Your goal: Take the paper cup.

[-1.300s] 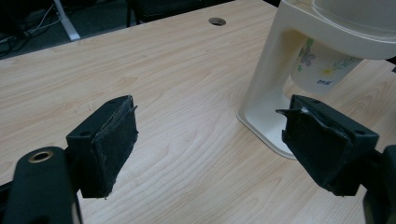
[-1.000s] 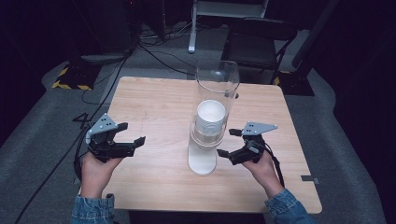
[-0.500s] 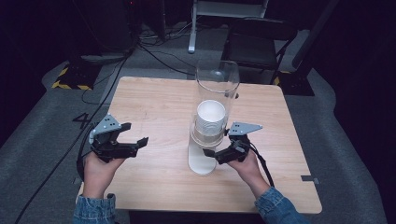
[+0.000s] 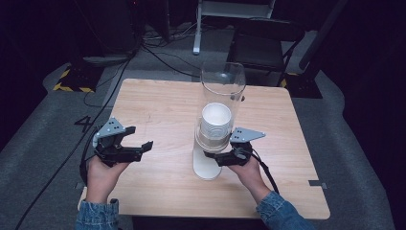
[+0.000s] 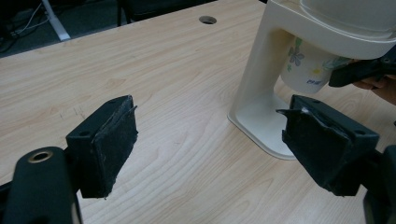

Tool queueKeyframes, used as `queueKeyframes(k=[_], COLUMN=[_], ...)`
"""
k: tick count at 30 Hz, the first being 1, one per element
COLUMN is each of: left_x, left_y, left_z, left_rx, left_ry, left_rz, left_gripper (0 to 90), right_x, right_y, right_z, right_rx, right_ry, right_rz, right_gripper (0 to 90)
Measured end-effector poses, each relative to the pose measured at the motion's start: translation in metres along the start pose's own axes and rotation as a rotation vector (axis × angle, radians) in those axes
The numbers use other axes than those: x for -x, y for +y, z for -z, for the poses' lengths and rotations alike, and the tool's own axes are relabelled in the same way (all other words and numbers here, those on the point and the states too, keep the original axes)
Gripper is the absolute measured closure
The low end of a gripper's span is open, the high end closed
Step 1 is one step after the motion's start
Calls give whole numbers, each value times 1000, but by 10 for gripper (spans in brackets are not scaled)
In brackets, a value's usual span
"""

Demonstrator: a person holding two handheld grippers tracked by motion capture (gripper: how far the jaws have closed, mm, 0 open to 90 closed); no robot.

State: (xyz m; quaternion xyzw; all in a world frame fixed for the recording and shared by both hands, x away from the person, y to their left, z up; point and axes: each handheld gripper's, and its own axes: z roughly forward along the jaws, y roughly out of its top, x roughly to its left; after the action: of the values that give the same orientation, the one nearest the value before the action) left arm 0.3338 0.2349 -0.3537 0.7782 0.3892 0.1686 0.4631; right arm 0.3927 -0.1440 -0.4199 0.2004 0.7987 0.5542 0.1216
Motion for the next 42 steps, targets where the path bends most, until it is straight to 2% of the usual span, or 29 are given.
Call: queueKeyframes(k=[1,3,19,33,35,42], left_x=[-1,-1,-2,-1,-1,-1], left_y=[0,0,-1,0,0,0], left_z=[1,1,3,4,4,4], left_rx=[1,3,9,12,13,16], left_ry=[-1,0,-9,-21,-21,-23], left_rz=[4,5,17,17,17,18], left_gripper=[177,177,179,179,179,179], right_x=[2,2,-1,-3,-4,-4], right_y=[-1,-2,-6,-9,-11,-12], right_z=[1,1,2,3,3,3], right_rx=[6,9,22,21,17,33], right_ry=[9,7,-13,-6,8,10], right_rz=[-16,-16,2,-25,-48,-49], right_gripper=[288,292,313,316,317,318])
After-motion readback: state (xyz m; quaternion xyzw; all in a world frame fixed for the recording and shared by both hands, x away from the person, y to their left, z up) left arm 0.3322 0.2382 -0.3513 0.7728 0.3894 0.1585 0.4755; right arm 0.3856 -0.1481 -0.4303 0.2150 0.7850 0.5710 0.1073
